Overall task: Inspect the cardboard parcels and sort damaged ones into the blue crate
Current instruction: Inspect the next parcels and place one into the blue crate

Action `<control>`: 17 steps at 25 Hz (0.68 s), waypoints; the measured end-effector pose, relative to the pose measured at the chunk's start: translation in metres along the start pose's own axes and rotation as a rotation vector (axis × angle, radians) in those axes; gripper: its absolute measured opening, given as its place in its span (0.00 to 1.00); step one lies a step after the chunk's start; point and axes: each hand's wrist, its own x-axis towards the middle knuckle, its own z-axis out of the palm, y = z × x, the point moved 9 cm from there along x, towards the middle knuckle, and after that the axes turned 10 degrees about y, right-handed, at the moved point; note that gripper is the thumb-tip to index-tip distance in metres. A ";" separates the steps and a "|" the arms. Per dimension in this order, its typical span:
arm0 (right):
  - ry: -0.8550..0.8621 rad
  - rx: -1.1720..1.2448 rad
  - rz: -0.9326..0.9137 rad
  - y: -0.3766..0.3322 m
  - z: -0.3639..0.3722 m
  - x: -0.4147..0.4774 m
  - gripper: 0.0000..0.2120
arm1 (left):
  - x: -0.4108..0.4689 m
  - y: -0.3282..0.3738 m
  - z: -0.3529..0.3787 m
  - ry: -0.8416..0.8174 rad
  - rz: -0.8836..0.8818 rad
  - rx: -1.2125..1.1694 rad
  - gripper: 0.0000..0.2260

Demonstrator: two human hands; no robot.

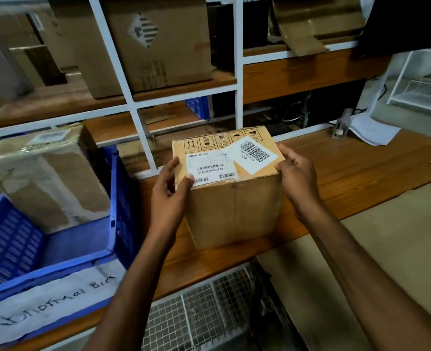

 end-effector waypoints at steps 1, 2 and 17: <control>-0.002 -0.010 0.004 0.002 0.002 0.000 0.24 | 0.000 0.000 0.004 0.033 0.007 0.020 0.23; -0.021 -0.017 0.013 0.003 0.006 -0.001 0.25 | 0.000 0.001 0.007 0.069 0.015 0.056 0.24; -0.086 0.004 -0.057 0.004 0.011 -0.003 0.40 | 0.000 -0.011 0.011 0.044 0.033 0.046 0.40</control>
